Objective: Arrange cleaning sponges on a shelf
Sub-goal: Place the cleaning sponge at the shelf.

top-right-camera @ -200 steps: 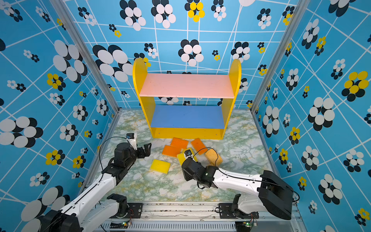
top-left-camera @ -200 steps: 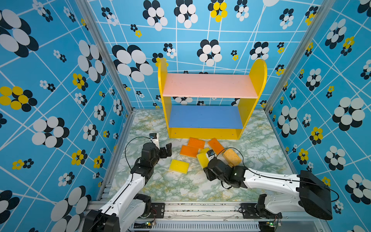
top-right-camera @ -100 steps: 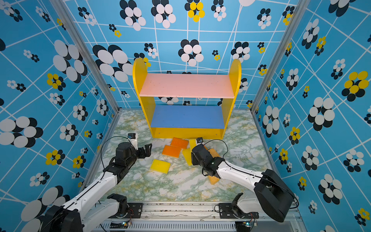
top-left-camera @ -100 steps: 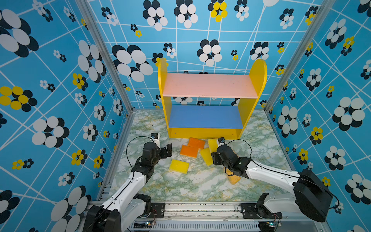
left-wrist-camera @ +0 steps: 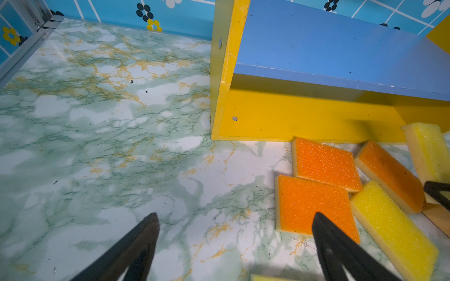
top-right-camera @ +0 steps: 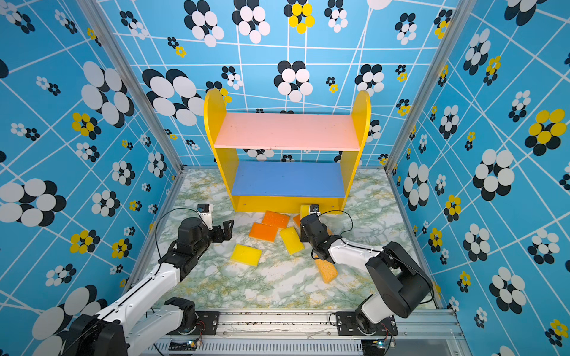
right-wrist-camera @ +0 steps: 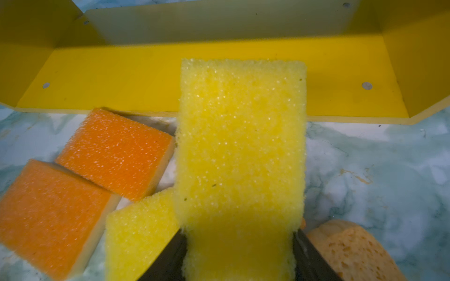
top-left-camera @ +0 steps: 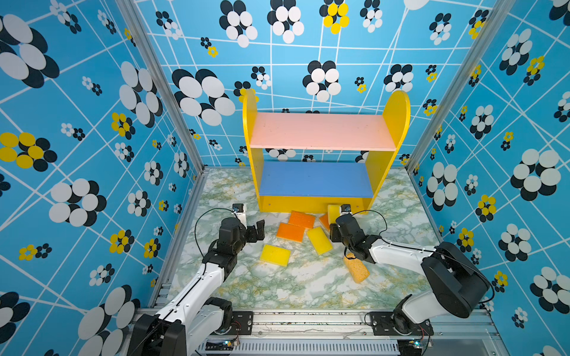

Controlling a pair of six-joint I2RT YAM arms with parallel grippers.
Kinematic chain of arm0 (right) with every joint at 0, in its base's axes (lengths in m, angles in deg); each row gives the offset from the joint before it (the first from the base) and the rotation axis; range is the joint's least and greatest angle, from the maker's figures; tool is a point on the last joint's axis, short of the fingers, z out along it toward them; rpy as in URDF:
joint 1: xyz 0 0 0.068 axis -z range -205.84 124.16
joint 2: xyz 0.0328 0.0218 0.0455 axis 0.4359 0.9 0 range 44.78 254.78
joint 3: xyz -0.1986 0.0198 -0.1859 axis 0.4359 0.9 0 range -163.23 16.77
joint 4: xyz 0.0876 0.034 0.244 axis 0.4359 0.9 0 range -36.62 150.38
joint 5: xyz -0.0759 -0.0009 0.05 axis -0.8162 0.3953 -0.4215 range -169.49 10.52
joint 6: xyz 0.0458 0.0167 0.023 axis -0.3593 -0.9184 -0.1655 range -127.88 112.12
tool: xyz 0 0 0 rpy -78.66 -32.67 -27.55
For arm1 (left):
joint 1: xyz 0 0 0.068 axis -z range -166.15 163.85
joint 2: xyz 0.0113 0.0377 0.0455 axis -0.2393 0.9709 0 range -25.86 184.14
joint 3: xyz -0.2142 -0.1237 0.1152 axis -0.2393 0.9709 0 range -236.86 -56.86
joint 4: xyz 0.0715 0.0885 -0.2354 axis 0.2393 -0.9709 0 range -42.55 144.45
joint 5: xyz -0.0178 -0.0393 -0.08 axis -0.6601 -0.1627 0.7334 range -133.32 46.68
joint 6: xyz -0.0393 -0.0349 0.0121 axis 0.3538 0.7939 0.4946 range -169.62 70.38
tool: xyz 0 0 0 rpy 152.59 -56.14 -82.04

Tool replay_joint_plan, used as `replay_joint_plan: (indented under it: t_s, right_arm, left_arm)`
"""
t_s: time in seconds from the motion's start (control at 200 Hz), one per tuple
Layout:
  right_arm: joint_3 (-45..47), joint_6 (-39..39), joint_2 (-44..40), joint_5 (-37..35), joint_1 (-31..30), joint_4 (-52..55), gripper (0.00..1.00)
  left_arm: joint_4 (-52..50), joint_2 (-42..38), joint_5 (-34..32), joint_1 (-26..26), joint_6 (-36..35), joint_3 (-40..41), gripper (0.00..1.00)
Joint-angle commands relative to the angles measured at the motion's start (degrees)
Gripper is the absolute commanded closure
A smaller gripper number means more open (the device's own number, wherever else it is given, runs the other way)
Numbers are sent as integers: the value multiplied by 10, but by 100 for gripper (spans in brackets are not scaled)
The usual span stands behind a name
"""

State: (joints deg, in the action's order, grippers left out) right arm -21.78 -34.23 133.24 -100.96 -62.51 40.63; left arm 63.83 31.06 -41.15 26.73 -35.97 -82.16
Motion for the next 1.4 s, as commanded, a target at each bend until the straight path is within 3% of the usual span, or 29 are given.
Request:
replay_joint_plan:
  t_s: [0.0,0.815,1.395]
  right_arm:
    - [-2,-12,18,-27,10,-59,42]
    - [-31,-31,103,-63,77,-141,41]
    - [-54,0,150,-46,106,-189,41]
  left_arm:
    - [1,-7,4,-4,-14,-13,1]
    - [13,-11,15,-9,-11,-4,1]
    - [14,-16,16,-13,-9,3,1]
